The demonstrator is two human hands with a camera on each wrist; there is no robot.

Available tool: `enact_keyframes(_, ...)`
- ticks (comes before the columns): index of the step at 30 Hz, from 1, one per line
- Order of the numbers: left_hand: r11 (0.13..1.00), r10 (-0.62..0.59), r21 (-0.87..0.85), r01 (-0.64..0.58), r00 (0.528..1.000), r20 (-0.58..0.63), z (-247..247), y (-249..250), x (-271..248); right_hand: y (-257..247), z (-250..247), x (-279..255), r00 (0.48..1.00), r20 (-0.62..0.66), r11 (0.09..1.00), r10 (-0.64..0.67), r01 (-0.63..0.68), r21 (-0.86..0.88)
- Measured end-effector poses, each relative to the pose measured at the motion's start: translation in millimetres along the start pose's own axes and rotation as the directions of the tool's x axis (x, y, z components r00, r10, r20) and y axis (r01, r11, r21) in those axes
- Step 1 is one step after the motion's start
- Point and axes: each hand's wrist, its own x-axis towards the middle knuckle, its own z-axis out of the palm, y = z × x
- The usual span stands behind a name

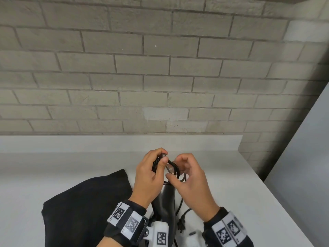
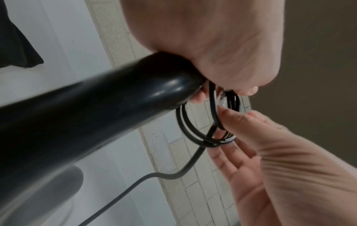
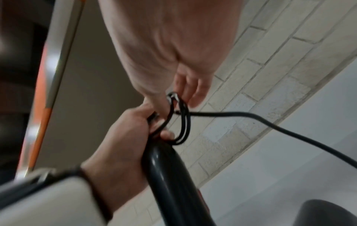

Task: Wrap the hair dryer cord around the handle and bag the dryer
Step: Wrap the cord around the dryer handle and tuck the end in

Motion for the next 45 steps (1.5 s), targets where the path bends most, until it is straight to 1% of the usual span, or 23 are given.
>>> enact_keyframes(1, 1.0, -0.013, 0.002, 0.013, 1.0, -0.011, 0, 1, 0, 2, 5, -4, 0.993, -0.072, 0.99, -0.089, 0.08, -0.119)
enact_keyframes(2, 1.0, -0.031, 0.001, 0.031, 0.999, -0.02, 0, 1, 0, 4, 11, -8, 0.977, -0.122, 0.96, -0.173, 0.14, -0.244)
enact_keyframes(3, 0.999, -0.047, -0.001, 0.047, 0.999, -0.027, 0, 1, 0, 6, 15, -11, 0.962, -0.143, 0.916, -0.232, 0.166, -0.366)
enact_keyframes(4, 0.998, -0.061, -0.001, 0.061, 0.998, -0.035, 0, 1, -1, 6, 19, -12, 0.955, -0.143, 0.863, -0.261, 0.164, -0.478)
enact_keyframes(6, 0.997, -0.08, 0.002, 0.081, 0.995, -0.055, 0, 0, -2, 2, 26, -14, 0.961, -0.124, 0.757, -0.248, 0.112, -0.644)
enact_keyframes(8, 0.996, -0.087, 0.018, 0.089, 0.994, -0.072, 1, 0, -2, -4, 31, -16, 0.97, -0.13, 0.689, -0.207, 0.05, -0.723)
enact_keyframes(10, 0.995, -0.092, 0.034, 0.095, 0.992, -0.083, 3, 2, -3, -7, 34, -17, 0.971, -0.167, 0.677, -0.171, -0.008, -0.736)
enact_keyframes(13, 0.994, -0.092, 0.052, 0.096, 0.992, -0.087, 7, 4, -5, -9, 33, -20, 0.972, -0.2, 0.699, -0.126, -0.057, -0.713)
enact_keyframes(18, 0.993, -0.106, 0.04, 0.11, 0.991, -0.078, 8, 8, -5, -10, 29, -22, 0.981, -0.172, 0.756, -0.088, -0.046, -0.653)
enact_keyframes(22, 0.995, -0.09, 0.027, 0.091, 0.994, -0.061, 8, 10, -5, -13, 28, -23, 0.986, -0.167, 0.764, -0.02, -0.093, -0.639)
enact_keyframes(25, 0.996, -0.085, 0.027, 0.086, 0.995, -0.061, 8, 9, -5, -16, 31, -23, 0.983, -0.18, 0.748, 0.042, -0.15, -0.646)
enact_keyframes(27, 0.997, -0.078, 0.025, 0.079, 0.995, -0.056, 8, 8, -5, -19, 31, -21, 0.98, -0.189, 0.709, 0.07, -0.182, -0.681)
enact_keyframes(30, 0.999, -0.032, 0.036, 0.033, 0.999, -0.01, 9, 10, -5, -23, 26, -14, 0.977, -0.138, 0.706, 0.16, -0.211, -0.676)
enact_keyframes(32, 0.999, 0.004, 0.05, -0.005, 1.0, 0.021, 10, 11, -5, -24, 21, -9, 0.978, -0.104, 0.741, 0.182, -0.206, -0.639)
enact_keyframes(35, 0.997, 0.033, 0.076, -0.036, 0.999, 0.035, 12, 12, -4, -19, 17, -3, 0.968, -0.019, 0.844, 0.25, -0.228, -0.485)
enact_keyframes(37, 0.994, 0.057, 0.087, -0.061, 0.997, 0.047, 13, 12, -4, -16, 11, 1, 0.95, 0.038, 0.905, 0.31, -0.282, -0.32)
enact_keyframes(39, 0.995, 0.058, 0.078, -0.062, 0.997, 0.054, 13, 11, -4, -17, 2, 6, 0.909, 0.119, 0.911, 0.398, -0.377, -0.167)
enact_keyframes(40, 0.996, 0.059, 0.07, -0.062, 0.997, 0.053, 13, 11, -3, -18, -3, 9, 0.873, 0.173, 0.89, 0.455, -0.441, -0.113)
enact_keyframes(42, 0.997, 0.06, 0.053, -0.062, 0.997, 0.049, 13, 12, -3, -22, -14, 15, 0.773, 0.319, 0.813, 0.548, -0.583, 0.015)
enact_keyframes(43, 0.997, 0.06, 0.045, -0.062, 0.997, 0.045, 13, 12, -3, -23, -20, 17, 0.722, 0.396, 0.749, 0.568, -0.652, 0.115)
enact_keyframes(44, 0.997, 0.06, 0.039, -0.061, 0.997, 0.04, 13, 12, -3, -23, -24, 18, 0.68, 0.45, 0.664, 0.579, -0.714, 0.224)
enact_keyframes(45, 0.998, 0.058, 0.034, -0.059, 0.998, 0.036, 13, 13, -3, -25, -28, 19, 0.653, 0.479, 0.579, 0.587, -0.752, 0.315)
